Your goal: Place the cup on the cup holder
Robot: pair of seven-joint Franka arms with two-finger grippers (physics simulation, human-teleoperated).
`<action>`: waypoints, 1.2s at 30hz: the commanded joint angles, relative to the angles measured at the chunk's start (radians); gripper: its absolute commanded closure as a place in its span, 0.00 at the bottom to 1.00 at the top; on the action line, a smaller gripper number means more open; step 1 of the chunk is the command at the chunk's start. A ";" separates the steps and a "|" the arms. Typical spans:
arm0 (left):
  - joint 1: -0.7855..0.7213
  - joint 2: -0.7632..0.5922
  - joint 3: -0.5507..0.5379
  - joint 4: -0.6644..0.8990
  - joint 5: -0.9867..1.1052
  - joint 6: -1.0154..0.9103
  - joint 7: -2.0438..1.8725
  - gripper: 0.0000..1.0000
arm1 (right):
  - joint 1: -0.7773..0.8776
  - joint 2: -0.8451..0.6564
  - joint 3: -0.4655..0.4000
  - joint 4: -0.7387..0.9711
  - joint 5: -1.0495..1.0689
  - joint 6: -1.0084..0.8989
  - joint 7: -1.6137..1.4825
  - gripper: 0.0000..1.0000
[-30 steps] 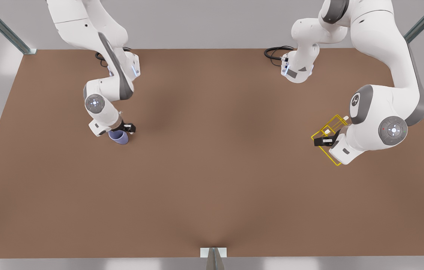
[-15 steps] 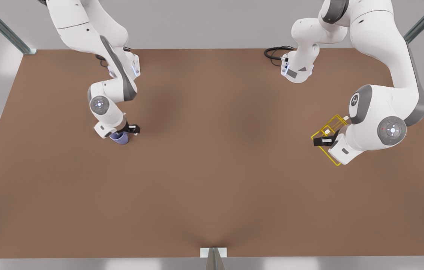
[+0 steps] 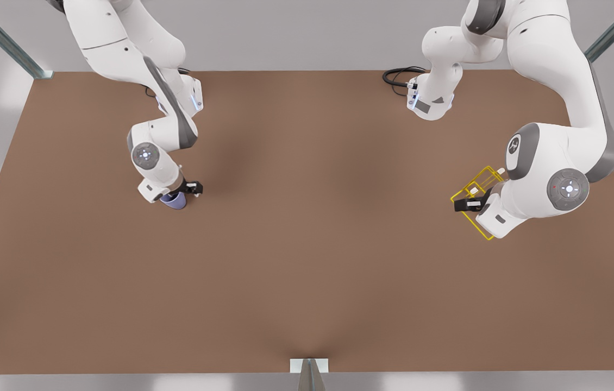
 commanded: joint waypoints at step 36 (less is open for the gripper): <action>-0.133 -0.015 -0.023 0.106 0.022 -0.047 -0.011 0.00 | 0.112 0.290 0.099 0.458 0.231 0.268 0.024 0.79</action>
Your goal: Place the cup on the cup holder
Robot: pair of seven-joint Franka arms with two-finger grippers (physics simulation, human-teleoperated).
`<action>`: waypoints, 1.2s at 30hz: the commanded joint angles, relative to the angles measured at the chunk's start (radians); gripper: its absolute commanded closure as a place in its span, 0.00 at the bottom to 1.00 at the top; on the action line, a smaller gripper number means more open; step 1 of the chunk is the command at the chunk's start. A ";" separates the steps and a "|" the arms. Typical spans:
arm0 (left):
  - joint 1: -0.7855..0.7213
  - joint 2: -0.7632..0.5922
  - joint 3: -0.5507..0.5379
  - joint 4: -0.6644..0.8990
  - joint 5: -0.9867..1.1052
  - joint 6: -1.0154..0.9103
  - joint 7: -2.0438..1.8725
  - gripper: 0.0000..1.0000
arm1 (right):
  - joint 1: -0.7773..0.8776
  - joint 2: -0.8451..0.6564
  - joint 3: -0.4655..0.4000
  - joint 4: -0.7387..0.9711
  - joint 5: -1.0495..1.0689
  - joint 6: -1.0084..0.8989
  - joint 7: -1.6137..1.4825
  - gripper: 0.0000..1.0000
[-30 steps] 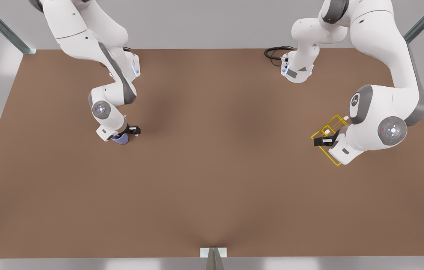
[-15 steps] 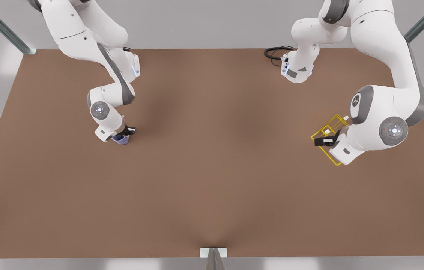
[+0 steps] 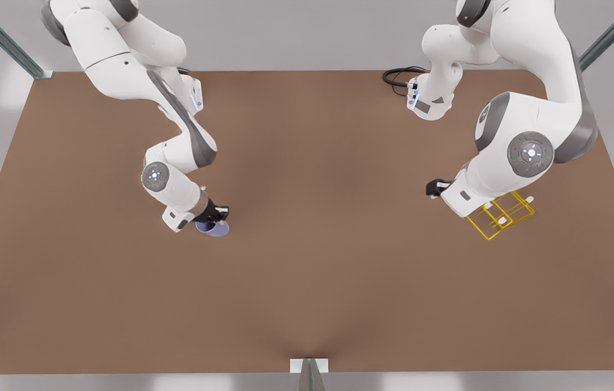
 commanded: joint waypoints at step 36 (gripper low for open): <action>-0.006 -0.015 0.003 -0.004 0.009 -0.143 -0.031 0.00 | 0.017 1.119 0.403 0.265 -1.243 0.961 0.965 0.79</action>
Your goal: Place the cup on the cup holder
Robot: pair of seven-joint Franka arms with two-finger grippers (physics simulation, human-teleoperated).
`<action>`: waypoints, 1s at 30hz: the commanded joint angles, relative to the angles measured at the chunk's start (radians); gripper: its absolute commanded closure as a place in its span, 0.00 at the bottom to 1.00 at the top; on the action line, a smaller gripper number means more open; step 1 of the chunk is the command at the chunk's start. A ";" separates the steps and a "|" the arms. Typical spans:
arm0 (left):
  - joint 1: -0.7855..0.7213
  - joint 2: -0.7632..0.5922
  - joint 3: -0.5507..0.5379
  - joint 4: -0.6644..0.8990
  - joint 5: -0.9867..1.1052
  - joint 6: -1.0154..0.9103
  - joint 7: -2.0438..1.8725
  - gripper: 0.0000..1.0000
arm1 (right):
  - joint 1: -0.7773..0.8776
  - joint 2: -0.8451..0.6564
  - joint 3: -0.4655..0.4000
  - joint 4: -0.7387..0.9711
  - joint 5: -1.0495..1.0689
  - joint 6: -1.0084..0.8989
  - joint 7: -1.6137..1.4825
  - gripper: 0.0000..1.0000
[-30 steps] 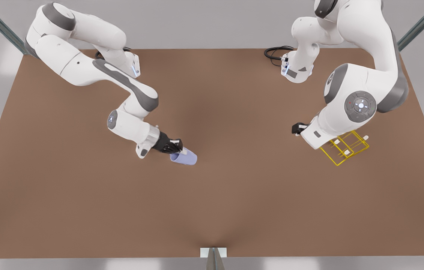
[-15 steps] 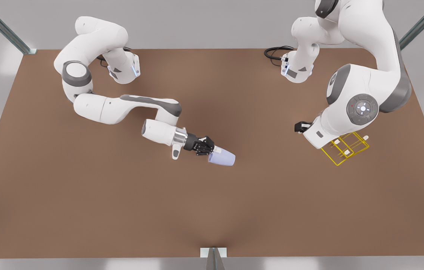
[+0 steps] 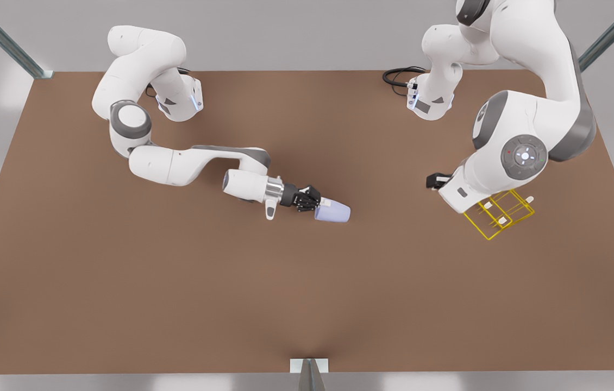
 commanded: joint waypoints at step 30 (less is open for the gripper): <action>-0.285 0.231 0.002 -0.097 -0.013 0.480 -1.874 0.00 | -0.039 0.033 -0.074 0.058 -0.190 0.014 0.294 0.00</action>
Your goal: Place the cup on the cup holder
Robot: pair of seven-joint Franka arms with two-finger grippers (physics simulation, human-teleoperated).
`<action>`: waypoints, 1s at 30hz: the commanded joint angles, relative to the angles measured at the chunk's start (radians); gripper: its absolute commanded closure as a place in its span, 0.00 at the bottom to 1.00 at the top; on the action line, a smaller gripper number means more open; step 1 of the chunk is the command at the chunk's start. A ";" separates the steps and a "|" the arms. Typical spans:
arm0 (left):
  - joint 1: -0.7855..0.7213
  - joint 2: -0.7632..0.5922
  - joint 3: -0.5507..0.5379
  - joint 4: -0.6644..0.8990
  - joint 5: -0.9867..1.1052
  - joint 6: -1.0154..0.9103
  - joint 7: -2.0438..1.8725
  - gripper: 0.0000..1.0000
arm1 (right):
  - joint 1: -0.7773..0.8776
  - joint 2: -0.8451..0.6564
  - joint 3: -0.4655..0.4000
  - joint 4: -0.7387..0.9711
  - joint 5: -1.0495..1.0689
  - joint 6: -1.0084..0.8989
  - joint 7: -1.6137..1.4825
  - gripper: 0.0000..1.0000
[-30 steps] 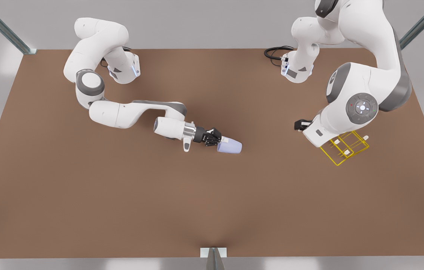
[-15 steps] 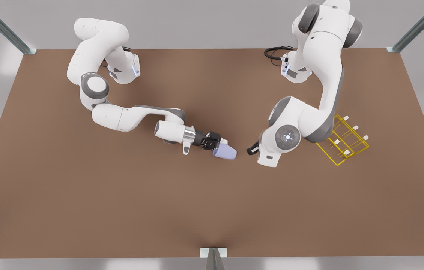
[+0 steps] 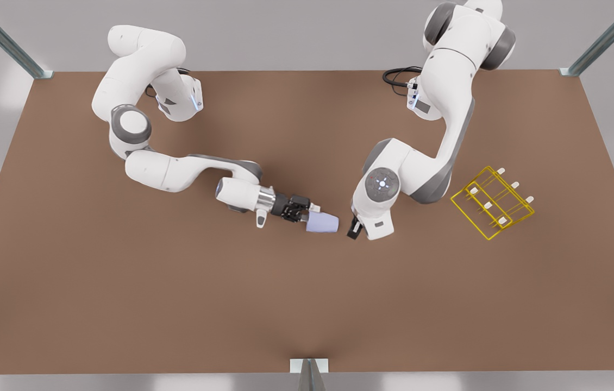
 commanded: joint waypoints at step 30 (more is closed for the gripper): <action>-0.141 0.157 0.001 -0.111 0.102 0.383 -0.544 0.00 | -0.681 -1.329 -0.125 -0.114 1.079 -1.575 -1.344 0.00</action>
